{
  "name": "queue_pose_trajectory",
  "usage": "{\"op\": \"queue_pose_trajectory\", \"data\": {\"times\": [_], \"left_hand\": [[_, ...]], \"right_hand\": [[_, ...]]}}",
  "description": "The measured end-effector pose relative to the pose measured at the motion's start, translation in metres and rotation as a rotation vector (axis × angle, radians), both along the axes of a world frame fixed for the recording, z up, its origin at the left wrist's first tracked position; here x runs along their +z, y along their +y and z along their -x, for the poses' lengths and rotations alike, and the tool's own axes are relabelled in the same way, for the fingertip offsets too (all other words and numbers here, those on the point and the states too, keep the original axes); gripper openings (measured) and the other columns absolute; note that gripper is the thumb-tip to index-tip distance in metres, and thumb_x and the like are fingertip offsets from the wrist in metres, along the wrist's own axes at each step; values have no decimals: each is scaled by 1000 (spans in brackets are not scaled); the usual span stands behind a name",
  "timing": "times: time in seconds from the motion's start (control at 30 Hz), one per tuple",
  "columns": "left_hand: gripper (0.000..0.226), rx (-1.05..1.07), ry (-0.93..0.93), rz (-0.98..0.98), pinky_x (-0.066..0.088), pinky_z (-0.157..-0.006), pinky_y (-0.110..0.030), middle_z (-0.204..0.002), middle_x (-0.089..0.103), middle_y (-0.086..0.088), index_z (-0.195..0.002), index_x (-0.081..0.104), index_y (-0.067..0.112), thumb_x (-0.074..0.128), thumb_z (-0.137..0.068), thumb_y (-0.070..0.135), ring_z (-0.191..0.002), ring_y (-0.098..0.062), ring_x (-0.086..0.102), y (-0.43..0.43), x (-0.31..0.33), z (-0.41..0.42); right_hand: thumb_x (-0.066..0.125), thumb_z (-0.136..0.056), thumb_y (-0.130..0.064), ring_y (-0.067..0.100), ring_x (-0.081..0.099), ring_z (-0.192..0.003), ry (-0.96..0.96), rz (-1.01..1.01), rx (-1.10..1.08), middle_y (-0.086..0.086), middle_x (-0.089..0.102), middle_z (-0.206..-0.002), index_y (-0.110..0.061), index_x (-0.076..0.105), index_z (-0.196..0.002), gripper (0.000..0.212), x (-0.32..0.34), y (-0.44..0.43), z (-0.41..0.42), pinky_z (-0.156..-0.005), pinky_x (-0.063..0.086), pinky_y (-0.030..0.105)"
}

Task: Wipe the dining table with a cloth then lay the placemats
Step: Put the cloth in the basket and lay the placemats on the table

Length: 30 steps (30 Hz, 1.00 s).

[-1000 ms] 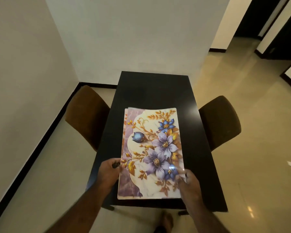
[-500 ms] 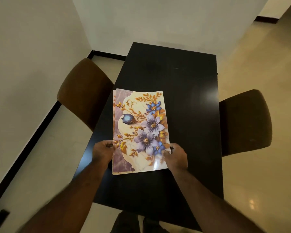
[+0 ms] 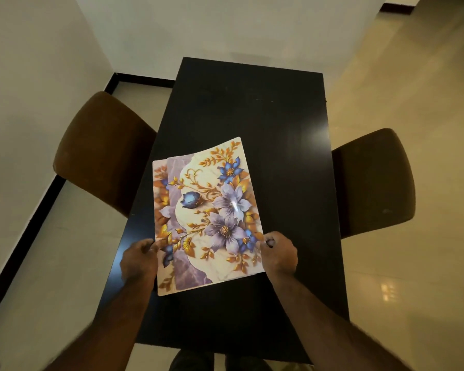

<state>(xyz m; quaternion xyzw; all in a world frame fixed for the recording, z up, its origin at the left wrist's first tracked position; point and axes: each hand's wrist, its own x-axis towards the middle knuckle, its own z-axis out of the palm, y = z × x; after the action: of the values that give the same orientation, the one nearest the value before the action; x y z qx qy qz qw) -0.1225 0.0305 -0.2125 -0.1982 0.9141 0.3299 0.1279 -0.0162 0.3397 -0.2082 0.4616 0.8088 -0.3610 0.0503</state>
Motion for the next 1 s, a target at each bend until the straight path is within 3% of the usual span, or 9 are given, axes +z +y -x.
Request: {"op": "queue_pose_trajectory", "data": {"times": [0.1,0.2,0.27,0.33,0.43,0.53,0.7,0.8,1.0], "left_hand": [[20,-54,108,-80,65,-70,-35,-90,79,-12,-96,77,11,71,-110,24,-76,-16,77,13,4,-3],[31,-118,-50,-218,65,-94,-54,-113,79,-12,-119,79,15,61,-114,39,-106,-37,77,45,6,-5],[33,-76,-53,-325,63,-94,-48,-108,79,-8,-119,83,17,65,-112,43,-106,-38,74,69,5,-2],[29,-56,-19,-411,63,-89,-42,-95,79,-3,-114,86,14,71,-109,38,-101,-37,77,96,6,2],[25,-90,0,-449,63,-80,-31,-97,80,11,-124,85,13,78,-105,28,-95,-21,78,139,7,16],[23,-108,9,-454,64,-71,-32,-103,84,2,-122,85,15,83,-101,23,-86,-16,77,187,9,33],[18,-258,115,-299,55,-68,-22,-87,78,19,-113,88,19,85,-99,29,-81,1,70,260,4,54],[20,-278,143,-220,58,-73,-28,-104,84,-1,-116,87,14,82,-101,27,-81,-9,70,283,-4,61],[26,-343,105,-97,64,-87,-40,-119,82,-9,-124,83,10,74,-107,28,-96,-22,72,309,-26,75]], "right_hand": [[86,-97,-19,8,75,-84,101,204,-187,-12,78,-89,-30,82,-95,12,1,10,-6,-76,67,37],[86,-96,-8,22,83,-87,213,372,-340,0,84,-91,-22,84,-95,14,6,26,-17,-80,71,45],[88,-94,-7,25,84,-86,284,434,-415,2,85,-89,-19,84,-96,12,11,44,-27,-79,72,47],[88,-94,-7,28,84,-89,325,435,-467,3,85,-89,-17,84,-97,11,15,68,-36,-83,71,52],[88,-94,-4,36,83,-95,398,408,-517,3,85,-86,-16,82,-93,14,18,106,-43,-88,69,57],[87,-94,-2,39,83,-96,451,375,-547,6,85,-89,-16,82,-93,15,15,145,-40,-88,69,60],[88,-95,-10,25,82,-92,389,216,-497,1,84,-96,-23,83,-99,14,-6,210,-21,-84,71,53],[89,-96,-19,17,82,-90,311,135,-446,-4,83,-99,-18,86,-113,17,-18,231,-7,-81,72,46],[88,-98,-29,8,73,-85,173,-35,-315,0,83,-111,-18,83,-124,29,-44,250,8,-63,57,23]]}}
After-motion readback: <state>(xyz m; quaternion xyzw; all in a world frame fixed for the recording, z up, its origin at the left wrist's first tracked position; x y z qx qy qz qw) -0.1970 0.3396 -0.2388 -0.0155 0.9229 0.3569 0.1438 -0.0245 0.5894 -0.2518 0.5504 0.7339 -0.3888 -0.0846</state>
